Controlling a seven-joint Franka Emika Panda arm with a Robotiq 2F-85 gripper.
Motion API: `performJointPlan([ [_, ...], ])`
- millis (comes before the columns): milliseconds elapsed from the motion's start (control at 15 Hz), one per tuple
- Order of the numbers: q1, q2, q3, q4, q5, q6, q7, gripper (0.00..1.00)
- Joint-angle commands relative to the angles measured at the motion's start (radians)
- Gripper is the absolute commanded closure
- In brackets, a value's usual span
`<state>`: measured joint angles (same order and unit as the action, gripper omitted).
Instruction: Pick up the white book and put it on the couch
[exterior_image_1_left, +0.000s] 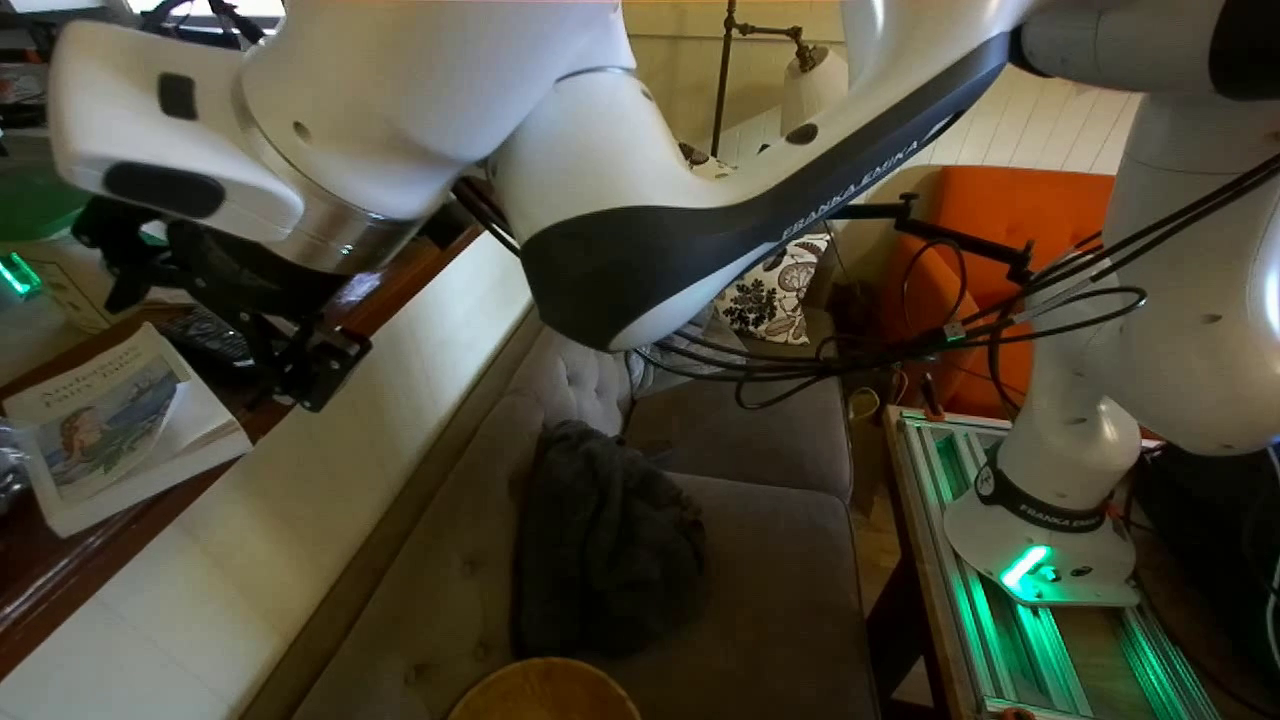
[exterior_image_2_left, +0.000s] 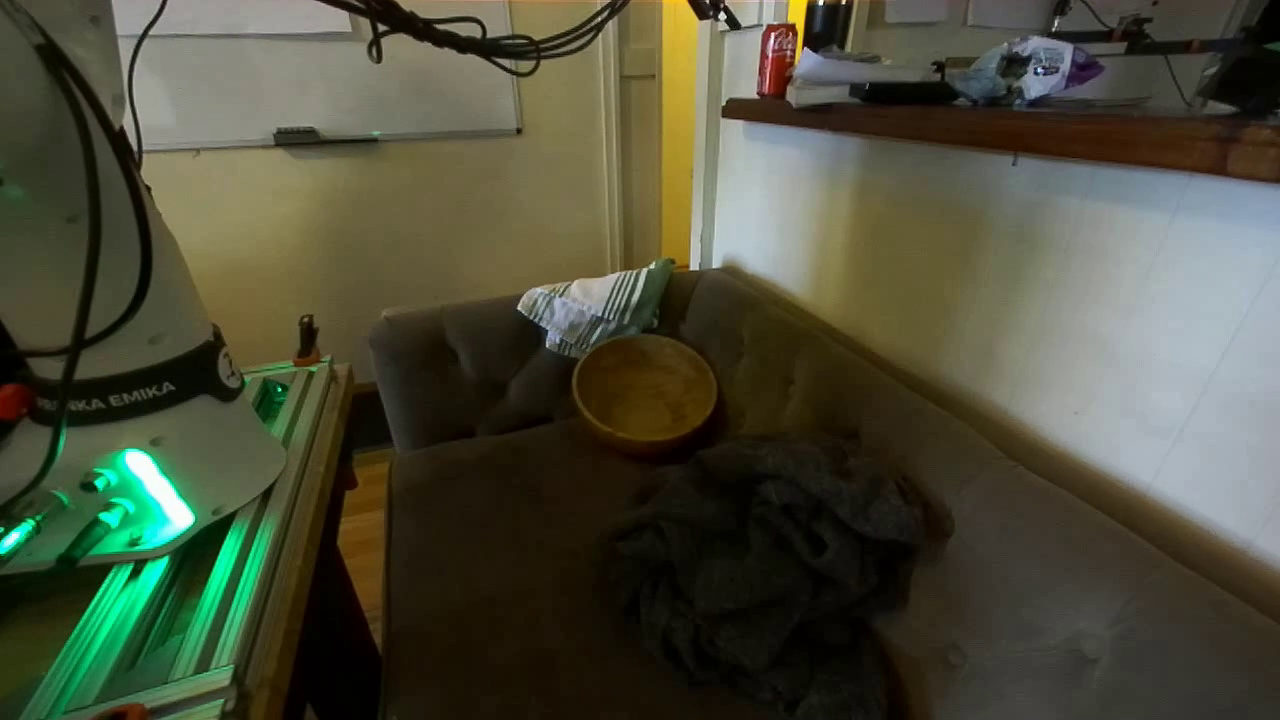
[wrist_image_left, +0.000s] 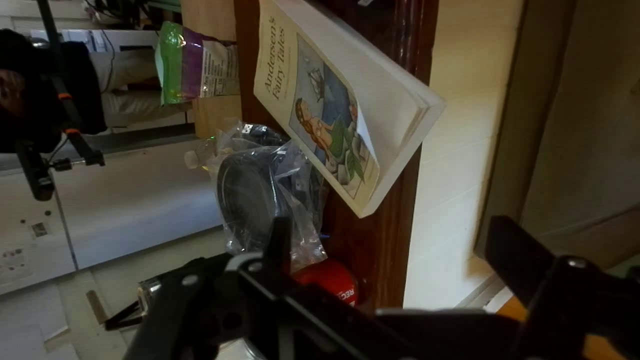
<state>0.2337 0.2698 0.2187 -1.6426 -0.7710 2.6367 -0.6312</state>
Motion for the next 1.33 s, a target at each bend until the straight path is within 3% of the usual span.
performJointPlan([
  [0, 0.015, 0.059, -0.023, 0.050, -0.061, 0.031, -0.036, 0.00],
  [200, 0.062, 0.106, -0.064, 0.112, -0.164, -0.001, 0.084, 0.00],
  [267, 0.072, 0.125, -0.059, 0.145, -0.155, -0.038, 0.109, 0.00],
  [333, 0.031, 0.078, -0.037, 0.063, -0.112, 0.005, 0.051, 0.00],
  [800, 0.062, 0.152, -0.023, 0.129, -0.109, -0.037, 0.054, 0.00],
  [1267, 0.066, 0.215, -0.034, 0.128, -0.093, -0.048, 0.140, 0.00],
])
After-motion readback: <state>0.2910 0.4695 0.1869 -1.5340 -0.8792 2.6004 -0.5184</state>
